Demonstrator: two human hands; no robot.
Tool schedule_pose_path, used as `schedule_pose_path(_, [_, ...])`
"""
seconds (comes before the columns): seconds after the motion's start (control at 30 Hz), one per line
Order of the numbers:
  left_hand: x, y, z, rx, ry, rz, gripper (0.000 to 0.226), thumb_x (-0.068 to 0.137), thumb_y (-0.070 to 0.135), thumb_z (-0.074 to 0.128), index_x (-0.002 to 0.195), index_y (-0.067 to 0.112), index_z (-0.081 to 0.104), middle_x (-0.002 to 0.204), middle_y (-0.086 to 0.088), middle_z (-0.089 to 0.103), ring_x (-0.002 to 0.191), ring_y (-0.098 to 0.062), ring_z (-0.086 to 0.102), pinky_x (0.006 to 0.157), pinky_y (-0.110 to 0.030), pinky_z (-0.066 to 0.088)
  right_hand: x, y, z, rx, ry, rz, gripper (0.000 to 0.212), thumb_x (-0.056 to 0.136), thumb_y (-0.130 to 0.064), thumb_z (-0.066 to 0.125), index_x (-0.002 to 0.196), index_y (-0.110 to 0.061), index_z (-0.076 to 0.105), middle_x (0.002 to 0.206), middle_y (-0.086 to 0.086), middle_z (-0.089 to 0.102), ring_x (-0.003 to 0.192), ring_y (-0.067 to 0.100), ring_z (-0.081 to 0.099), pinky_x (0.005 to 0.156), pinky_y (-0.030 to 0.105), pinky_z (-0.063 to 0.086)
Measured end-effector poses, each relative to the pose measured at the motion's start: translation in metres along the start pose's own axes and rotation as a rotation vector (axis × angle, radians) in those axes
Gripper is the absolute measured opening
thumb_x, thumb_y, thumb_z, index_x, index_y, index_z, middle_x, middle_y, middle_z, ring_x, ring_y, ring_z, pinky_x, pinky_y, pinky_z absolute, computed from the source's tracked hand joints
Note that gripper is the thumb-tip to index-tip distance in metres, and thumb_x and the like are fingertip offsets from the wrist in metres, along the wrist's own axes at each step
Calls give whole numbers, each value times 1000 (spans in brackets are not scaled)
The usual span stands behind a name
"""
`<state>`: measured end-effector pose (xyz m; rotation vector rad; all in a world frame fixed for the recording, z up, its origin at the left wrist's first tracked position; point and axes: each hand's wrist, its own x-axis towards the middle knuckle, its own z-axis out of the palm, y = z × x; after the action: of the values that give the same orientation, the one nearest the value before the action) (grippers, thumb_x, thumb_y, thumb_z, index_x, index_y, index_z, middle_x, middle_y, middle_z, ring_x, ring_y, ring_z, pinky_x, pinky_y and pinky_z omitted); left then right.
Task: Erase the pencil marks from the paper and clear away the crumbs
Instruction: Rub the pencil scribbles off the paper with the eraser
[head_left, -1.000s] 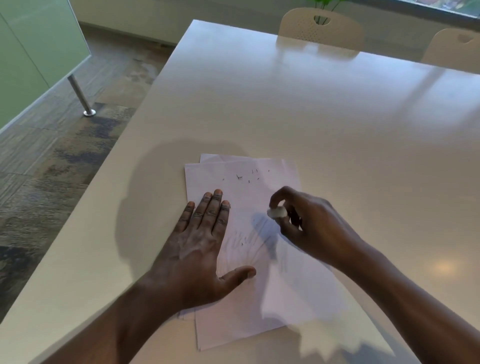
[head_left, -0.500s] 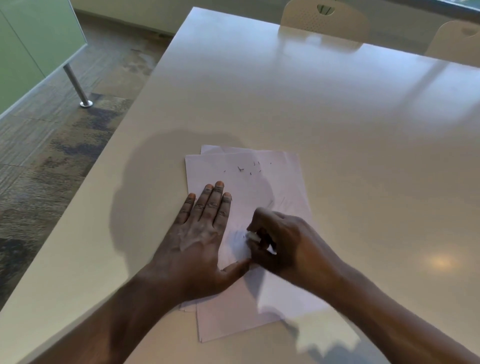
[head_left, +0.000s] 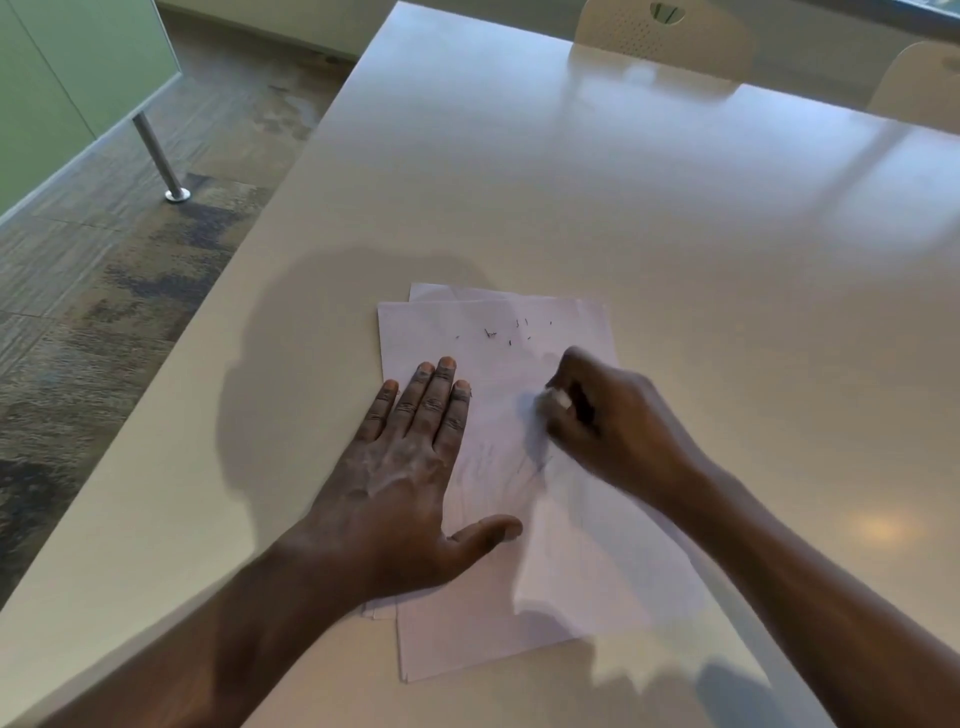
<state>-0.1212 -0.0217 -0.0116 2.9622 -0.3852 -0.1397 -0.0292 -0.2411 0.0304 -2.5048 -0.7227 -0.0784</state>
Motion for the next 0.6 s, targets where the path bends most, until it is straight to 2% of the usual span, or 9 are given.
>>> schedule_pose_path(0.03, [0, 1, 0, 4, -11, -2, 118, 79, 94, 5, 155, 11, -30, 161, -9, -43, 149, -20, -40, 128, -45, -9, 4, 6, -1, -23, 35, 30, 17, 92, -19, 62, 83, -17, 49, 60, -9, 49, 50, 7, 44, 50, 32, 39])
schedule_pose_path(0.1, [0, 2, -2, 2, -18, -2, 117, 80, 94, 6, 154, 11, -32, 160, -9, -45, 148, -20, -41, 128, -45, -10, 2, -2, 0, -13, 28, 7, 16, 92, -15, 62, 83, -17, 49, 60, -10, 48, 50, 6, 42, 51, 32, 37])
schedule_pose_path(0.23, [0, 0, 1, -14, 3, -4, 115, 82, 92, 8, 156, 11, -28, 162, -9, -41, 149, -19, -39, 128, -45, -9, -25, -34, 11, 101, -176, -192, 15, 93, -12, 62, 86, -17, 50, 69, -14, 46, 57, 2, 44, 55, 23, 38])
schedule_pose_path(0.33, [0, 0, 1, -6, 8, 2, 118, 81, 94, 8, 158, 10, -23, 164, -10, -37, 151, -20, -36, 128, -46, -7, -10, -12, 7, 59, -32, -68, 14, 93, -14, 61, 85, -16, 51, 62, -10, 48, 52, 7, 43, 53, 31, 41])
schedule_pose_path(0.4, [1, 1, 0, 7, -5, -5, 118, 81, 94, 7, 156, 11, -28, 162, -9, -41, 149, -20, -39, 128, -45, -11, 6, 9, -2, -17, 54, 46, 15, 91, -18, 62, 84, -17, 50, 62, -7, 52, 52, 14, 46, 53, 35, 42])
schedule_pose_path(0.47, [1, 2, -1, 2, -7, -3, 118, 81, 95, 8, 155, 11, -30, 161, -8, -43, 148, -19, -41, 128, -45, -12, 12, 15, -5, -50, 83, 72, 15, 91, -19, 62, 83, -18, 50, 64, -6, 55, 54, 15, 48, 54, 37, 44])
schedule_pose_path(0.53, [0, 1, 0, -10, -5, -2, 118, 82, 94, 10, 156, 11, -28, 161, -9, -42, 149, -20, -40, 128, -45, -10, 3, -3, -1, 6, 22, -3, 14, 90, -15, 62, 84, -18, 50, 64, -10, 51, 53, 6, 45, 53, 32, 40])
schedule_pose_path(0.6, [0, 0, 0, -22, -5, -4, 117, 81, 93, 9, 157, 10, -26, 162, -10, -41, 150, -20, -38, 128, -46, -7, -16, -28, 7, 33, -115, -113, 17, 91, -14, 62, 87, -23, 49, 70, -14, 48, 58, -2, 46, 57, 19, 37])
